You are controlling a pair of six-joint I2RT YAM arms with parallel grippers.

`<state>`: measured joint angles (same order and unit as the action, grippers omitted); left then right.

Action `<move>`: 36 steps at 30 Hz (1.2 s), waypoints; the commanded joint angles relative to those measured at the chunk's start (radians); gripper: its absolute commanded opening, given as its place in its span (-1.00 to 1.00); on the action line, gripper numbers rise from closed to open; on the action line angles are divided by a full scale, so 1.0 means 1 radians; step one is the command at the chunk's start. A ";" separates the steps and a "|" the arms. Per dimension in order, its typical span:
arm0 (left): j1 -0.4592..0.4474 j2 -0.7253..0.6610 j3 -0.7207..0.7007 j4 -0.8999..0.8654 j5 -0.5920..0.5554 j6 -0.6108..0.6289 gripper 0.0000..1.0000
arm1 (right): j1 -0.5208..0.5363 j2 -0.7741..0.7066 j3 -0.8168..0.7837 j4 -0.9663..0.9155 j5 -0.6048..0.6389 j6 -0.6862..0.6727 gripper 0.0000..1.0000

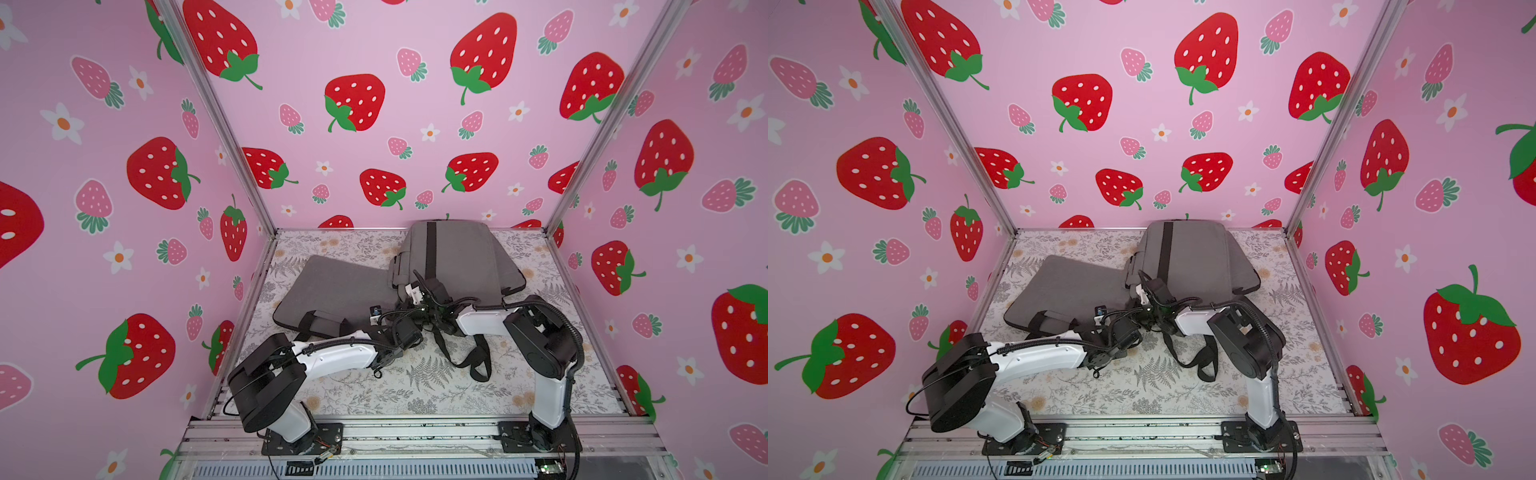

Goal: Open the zippered laptop bag and take out the laptop
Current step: Unzip the zipper on the zippered laptop bag.

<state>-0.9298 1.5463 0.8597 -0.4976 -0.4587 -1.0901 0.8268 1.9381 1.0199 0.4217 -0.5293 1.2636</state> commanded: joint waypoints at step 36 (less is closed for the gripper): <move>-0.012 -0.198 -0.230 0.350 -0.020 0.238 -0.44 | -0.053 0.005 0.011 -0.004 -0.045 0.033 -1.00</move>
<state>-0.9371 1.3544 0.6540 -0.2230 -0.4202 -0.8948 0.8040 1.9381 1.0164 0.4240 -0.5812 1.2747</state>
